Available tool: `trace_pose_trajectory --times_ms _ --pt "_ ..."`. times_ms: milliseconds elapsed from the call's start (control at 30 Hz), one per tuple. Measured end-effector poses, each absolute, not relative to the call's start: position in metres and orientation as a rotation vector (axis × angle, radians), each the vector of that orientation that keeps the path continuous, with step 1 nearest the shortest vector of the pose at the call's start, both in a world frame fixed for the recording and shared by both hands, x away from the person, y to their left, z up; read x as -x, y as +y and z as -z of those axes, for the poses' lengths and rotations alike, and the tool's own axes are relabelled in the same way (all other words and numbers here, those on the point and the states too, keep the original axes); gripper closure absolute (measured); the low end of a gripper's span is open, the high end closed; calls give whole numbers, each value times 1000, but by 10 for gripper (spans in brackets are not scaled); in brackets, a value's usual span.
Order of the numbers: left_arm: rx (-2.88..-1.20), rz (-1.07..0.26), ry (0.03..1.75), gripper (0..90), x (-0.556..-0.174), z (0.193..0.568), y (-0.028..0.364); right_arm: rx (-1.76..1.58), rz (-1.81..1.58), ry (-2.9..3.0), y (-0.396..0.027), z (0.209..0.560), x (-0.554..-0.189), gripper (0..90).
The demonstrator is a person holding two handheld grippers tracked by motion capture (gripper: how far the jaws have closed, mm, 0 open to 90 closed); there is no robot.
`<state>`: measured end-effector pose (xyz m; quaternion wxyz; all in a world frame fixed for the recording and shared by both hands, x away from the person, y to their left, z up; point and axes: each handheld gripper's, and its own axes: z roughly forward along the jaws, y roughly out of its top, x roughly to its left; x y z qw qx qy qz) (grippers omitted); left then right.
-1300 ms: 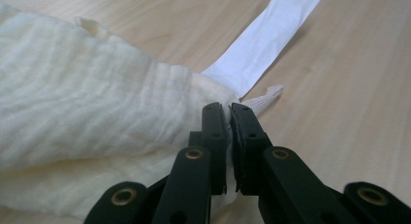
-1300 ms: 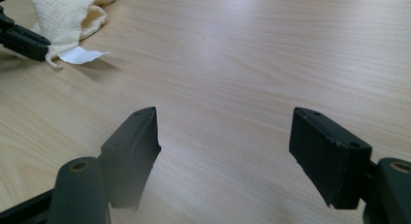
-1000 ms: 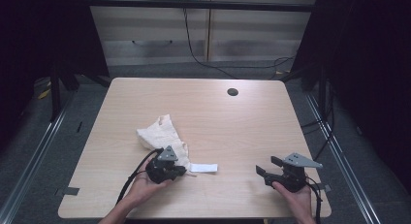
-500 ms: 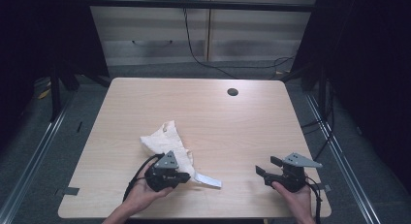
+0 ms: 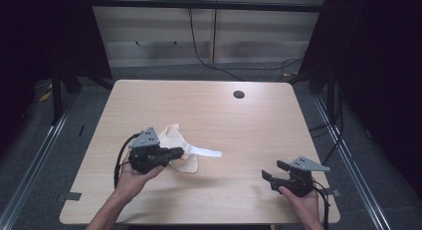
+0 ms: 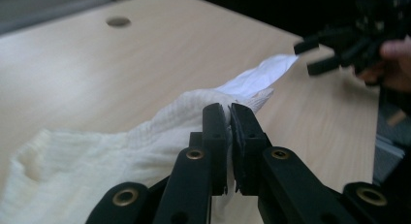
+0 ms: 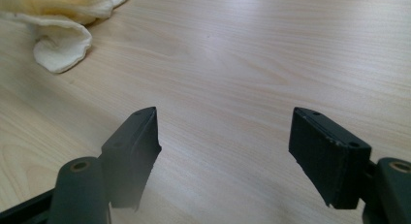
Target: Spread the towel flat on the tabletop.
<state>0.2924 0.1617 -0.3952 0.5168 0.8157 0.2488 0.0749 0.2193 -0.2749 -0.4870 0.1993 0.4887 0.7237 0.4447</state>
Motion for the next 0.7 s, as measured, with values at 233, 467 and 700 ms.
trace_pose_trajectory --times_ms 233,467,700 --pt "-1884 -230 589 858 -297 363 172 -1371 -1246 2025 -274 487 -220 266" --pt "-1837 -230 520 858 -276 344 183 -1369 -1251 2029 -272 487 -221 266" --pt "-1892 -231 655 857 -274 381 216 -1357 -1239 2046 -269 487 -221 270"
